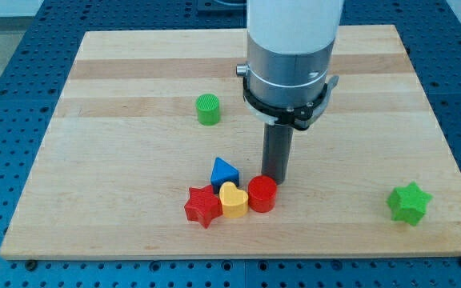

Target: Slide the green circle into the red circle

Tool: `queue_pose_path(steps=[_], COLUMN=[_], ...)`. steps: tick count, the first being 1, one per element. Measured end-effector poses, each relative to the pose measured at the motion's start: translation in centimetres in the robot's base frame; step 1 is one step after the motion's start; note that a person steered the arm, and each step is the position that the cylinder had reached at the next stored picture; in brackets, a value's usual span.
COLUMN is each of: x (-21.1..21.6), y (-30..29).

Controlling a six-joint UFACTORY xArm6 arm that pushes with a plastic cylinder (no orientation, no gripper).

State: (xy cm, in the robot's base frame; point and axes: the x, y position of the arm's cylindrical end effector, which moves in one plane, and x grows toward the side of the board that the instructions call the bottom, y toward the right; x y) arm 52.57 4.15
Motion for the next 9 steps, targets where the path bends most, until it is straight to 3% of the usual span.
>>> queue_pose_path(steps=[2, 3, 4, 6, 7, 9], x=[0.2, -3.7, -5.7, -7.1, -11.2, -15.0], y=[0.0, 0.0, -2.6, -13.1, -17.3, -14.4])
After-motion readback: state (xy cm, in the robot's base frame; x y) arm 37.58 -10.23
